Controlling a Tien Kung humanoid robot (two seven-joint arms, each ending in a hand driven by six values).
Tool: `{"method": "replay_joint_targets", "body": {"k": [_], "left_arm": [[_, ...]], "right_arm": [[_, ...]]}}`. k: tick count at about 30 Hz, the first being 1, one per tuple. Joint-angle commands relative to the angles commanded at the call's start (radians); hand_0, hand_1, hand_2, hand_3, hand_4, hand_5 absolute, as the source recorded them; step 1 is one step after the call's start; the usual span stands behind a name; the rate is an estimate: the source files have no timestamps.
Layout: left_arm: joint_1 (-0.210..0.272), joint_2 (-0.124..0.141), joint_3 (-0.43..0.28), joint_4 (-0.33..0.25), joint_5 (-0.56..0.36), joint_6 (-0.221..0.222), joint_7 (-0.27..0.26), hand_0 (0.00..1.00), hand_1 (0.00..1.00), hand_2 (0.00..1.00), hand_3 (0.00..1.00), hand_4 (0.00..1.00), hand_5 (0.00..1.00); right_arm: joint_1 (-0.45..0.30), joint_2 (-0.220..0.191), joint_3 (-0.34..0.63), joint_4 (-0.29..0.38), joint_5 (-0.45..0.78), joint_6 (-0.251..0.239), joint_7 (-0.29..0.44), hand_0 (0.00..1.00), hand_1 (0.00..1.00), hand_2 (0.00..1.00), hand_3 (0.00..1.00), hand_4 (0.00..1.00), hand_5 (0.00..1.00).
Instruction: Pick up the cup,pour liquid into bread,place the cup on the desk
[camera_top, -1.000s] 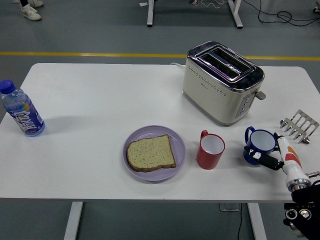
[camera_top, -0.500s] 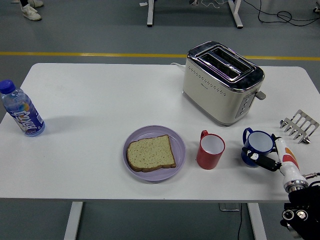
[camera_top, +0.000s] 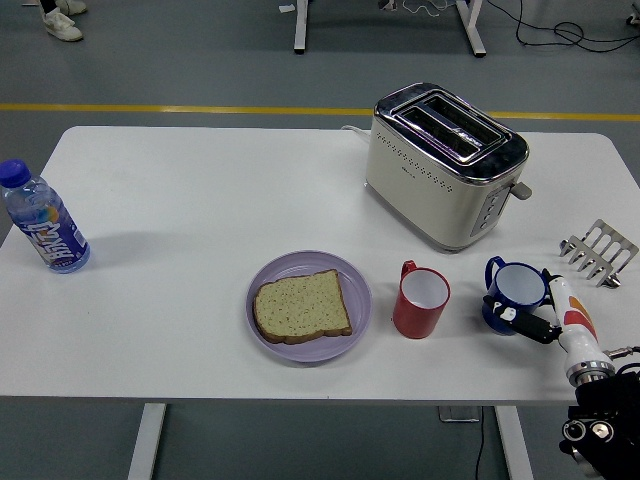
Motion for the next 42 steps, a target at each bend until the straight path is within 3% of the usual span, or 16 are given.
{"method": "replay_joint_targets", "body": {"k": [26,42], "left_arm": [[-0.001,0.0,0.002,0.0,-0.003,0.0,-0.001,0.684,0.695,0.699,0.554,0.255,0.998],[0.002,-0.001,-0.008,0.001,0.013,0.0,0.005,0.685,0.699,0.701,0.558,0.254,0.998]], "right_arm": [[0.002,0.0,0.0,-0.014,-0.006,0.001,-0.005,0.576,0.356,0.446,0.474,0.701,0.133],[0.0,-0.003,0.0,-0.013,-0.023,0.006,-0.011,0.606,0.415,0.484,0.532,0.715,0.133]]}}
